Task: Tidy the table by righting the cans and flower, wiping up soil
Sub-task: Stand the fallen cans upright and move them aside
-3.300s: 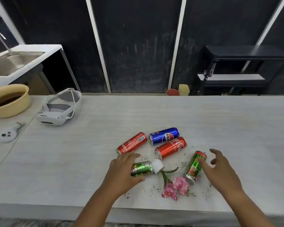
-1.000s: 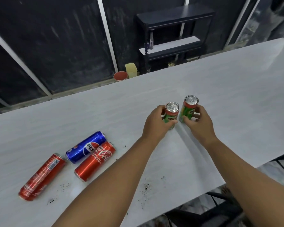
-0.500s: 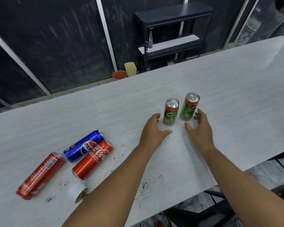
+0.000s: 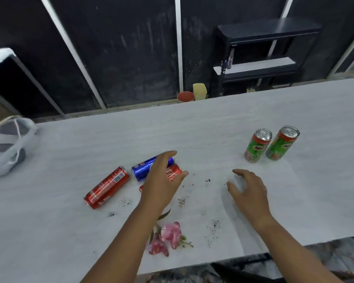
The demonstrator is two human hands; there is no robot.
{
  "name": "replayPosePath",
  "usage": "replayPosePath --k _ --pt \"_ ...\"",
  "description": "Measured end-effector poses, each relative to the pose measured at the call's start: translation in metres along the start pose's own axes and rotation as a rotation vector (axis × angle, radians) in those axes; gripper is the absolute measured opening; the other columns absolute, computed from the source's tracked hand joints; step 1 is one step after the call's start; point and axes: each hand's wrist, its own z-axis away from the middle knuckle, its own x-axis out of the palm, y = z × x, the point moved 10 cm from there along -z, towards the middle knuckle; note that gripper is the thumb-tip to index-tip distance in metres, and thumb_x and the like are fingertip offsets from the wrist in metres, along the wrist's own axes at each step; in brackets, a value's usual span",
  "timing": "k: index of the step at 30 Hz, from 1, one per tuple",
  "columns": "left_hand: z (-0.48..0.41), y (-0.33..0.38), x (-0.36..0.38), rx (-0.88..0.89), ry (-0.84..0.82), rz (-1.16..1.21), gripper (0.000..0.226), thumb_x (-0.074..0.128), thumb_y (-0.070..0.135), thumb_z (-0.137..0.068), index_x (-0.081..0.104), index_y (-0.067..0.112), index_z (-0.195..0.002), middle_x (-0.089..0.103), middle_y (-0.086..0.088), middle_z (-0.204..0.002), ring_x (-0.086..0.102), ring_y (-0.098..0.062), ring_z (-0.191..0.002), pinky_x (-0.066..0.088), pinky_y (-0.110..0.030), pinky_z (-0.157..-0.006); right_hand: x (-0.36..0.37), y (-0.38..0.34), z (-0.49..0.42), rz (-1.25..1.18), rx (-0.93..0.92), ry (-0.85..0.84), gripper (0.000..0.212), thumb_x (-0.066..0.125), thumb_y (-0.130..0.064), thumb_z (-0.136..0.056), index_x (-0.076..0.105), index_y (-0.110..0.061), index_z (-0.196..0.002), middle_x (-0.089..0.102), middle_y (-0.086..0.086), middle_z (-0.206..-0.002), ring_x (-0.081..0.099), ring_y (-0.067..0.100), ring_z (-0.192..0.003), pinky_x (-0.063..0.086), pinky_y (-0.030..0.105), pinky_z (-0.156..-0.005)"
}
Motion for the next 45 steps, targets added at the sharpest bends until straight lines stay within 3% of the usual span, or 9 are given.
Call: replayPosePath --k 9,13,19,21,25,29,33,40,45 --pt "0.01 -0.083 -0.123 -0.159 0.187 -0.125 0.065 0.085 0.044 -0.094 0.051 0.045 -0.15 0.052 0.017 -0.158 0.05 0.001 -0.132 0.038 -0.002 -0.08 0.082 -0.092 0.005 -0.11 -0.1 -0.221 0.041 0.082 -0.047 -0.09 0.065 -0.045 -0.128 0.061 -0.03 -0.126 0.056 0.004 -0.125 0.049 0.034 -0.104" --pt "0.021 -0.109 -0.147 -0.178 0.175 -0.181 0.067 0.084 0.055 -0.09 0.052 0.046 -0.149 0.055 0.019 -0.152 0.053 0.0 -0.127 0.049 -0.021 -0.093 0.107 -0.119 0.007 -0.157 -0.066 -0.27 0.051 0.08 -0.064 -0.085 0.063 -0.047 -0.129 0.062 -0.027 -0.126 0.057 0.002 -0.123 0.047 0.029 -0.097" --pt "0.039 -0.152 -0.176 -0.206 0.158 -0.25 0.076 0.085 0.06 -0.087 0.052 0.039 -0.152 0.055 0.013 -0.154 0.053 -0.007 -0.134 0.046 -0.028 -0.098 0.133 -0.128 0.006 -0.057 0.051 -0.306 0.104 0.066 -0.097 -0.066 0.054 -0.038 -0.15 0.062 -0.011 -0.14 0.061 0.015 -0.127 0.053 0.049 -0.108" --pt "0.05 -0.168 -0.182 -0.234 0.153 -0.241 0.079 0.086 0.062 -0.084 0.052 0.039 -0.152 0.056 0.013 -0.152 0.053 -0.004 -0.128 0.048 -0.028 -0.095 0.138 -0.131 0.007 0.017 0.058 -0.309 0.104 0.062 -0.099 -0.065 0.057 -0.036 -0.147 0.063 -0.01 -0.136 0.06 0.019 -0.129 0.052 0.051 -0.109" --pt "0.067 -0.188 -0.186 -0.266 0.146 -0.207 0.084 0.088 0.063 -0.081 0.054 0.034 -0.152 0.059 0.015 -0.141 0.06 -0.005 -0.122 0.054 -0.027 -0.094 0.145 -0.137 0.006 -0.063 0.048 -0.297 0.058 0.074 -0.087 -0.068 0.064 -0.049 -0.111 0.059 -0.022 -0.106 0.066 0.009 -0.103 0.057 0.039 -0.092" --pt "0.071 -0.194 -0.184 -0.288 0.131 -0.162 0.079 0.092 0.056 -0.082 0.056 0.032 -0.148 0.064 0.013 -0.131 0.064 -0.009 -0.117 0.058 -0.033 -0.098 0.149 -0.131 0.009 -0.184 0.118 -0.303 0.083 0.088 -0.065 -0.075 0.061 -0.027 -0.144 0.06 -0.008 -0.124 0.064 0.007 -0.106 0.053 0.03 -0.091" --pt "0.071 -0.193 -0.186 -0.274 0.147 -0.101 0.075 0.095 0.046 -0.081 0.059 0.03 -0.145 0.064 0.013 -0.13 0.065 -0.009 -0.117 0.058 -0.03 -0.097 0.144 -0.13 0.016 -0.285 0.133 -0.255 0.086 0.094 -0.056 -0.073 0.057 -0.031 -0.147 0.058 -0.004 -0.137 0.064 0.015 -0.119 0.057 0.037 -0.098" --pt "0.071 -0.177 -0.196 -0.208 0.231 0.116 0.071 0.1 0.027 -0.079 0.058 0.042 -0.134 0.06 0.021 -0.132 0.063 0.006 -0.117 0.057 -0.018 -0.088 0.126 -0.153 0.024 -0.444 0.034 -0.177 0.074 0.097 -0.036 -0.077 0.056 -0.048 -0.137 0.045 -0.021 -0.136 0.062 0.003 -0.115 0.053 0.015 -0.078" --pt "0.064 -0.147 -0.2 -0.096 0.277 0.213 0.073 0.092 0.048 -0.07 0.057 0.046 -0.134 0.057 0.024 -0.133 0.062 -0.001 -0.126 0.053 -0.012 -0.096 0.118 -0.176 0.025 -0.495 -0.084 -0.182 0.078 0.096 -0.021 -0.08 0.055 -0.05 -0.14 0.047 -0.023 -0.141 0.061 -0.004 -0.123 0.058 0.015 -0.092"
